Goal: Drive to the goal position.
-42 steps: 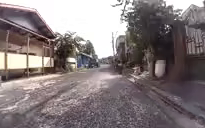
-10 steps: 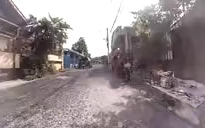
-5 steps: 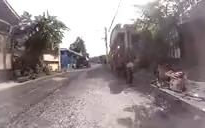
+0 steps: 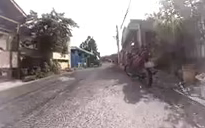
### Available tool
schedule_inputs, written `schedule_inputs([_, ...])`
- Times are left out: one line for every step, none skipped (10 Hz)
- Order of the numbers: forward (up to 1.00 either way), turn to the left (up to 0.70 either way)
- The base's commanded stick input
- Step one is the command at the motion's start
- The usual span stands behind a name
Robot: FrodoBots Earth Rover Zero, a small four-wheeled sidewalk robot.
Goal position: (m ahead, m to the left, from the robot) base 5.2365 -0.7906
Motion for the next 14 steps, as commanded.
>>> schedule_inputs([0.85, 0.00])
schedule_inputs([0.85, 0.00])
schedule_inputs([0.85, 0.00])
schedule_inputs([0.85, 0.00])
schedule_inputs([0.85, 0.00])
schedule_inputs([0.85, 0.00])
schedule_inputs([0.85, 0.00])
schedule_inputs([0.85, 0.00])
schedule_inputs([0.85, 0.00])
schedule_inputs([0.85, 0.00])
schedule_inputs([0.85, 0.00])
schedule_inputs([0.85, 0.00])
schedule_inputs([0.85, 0.00])
schedule_inputs([0.85, 0.00])
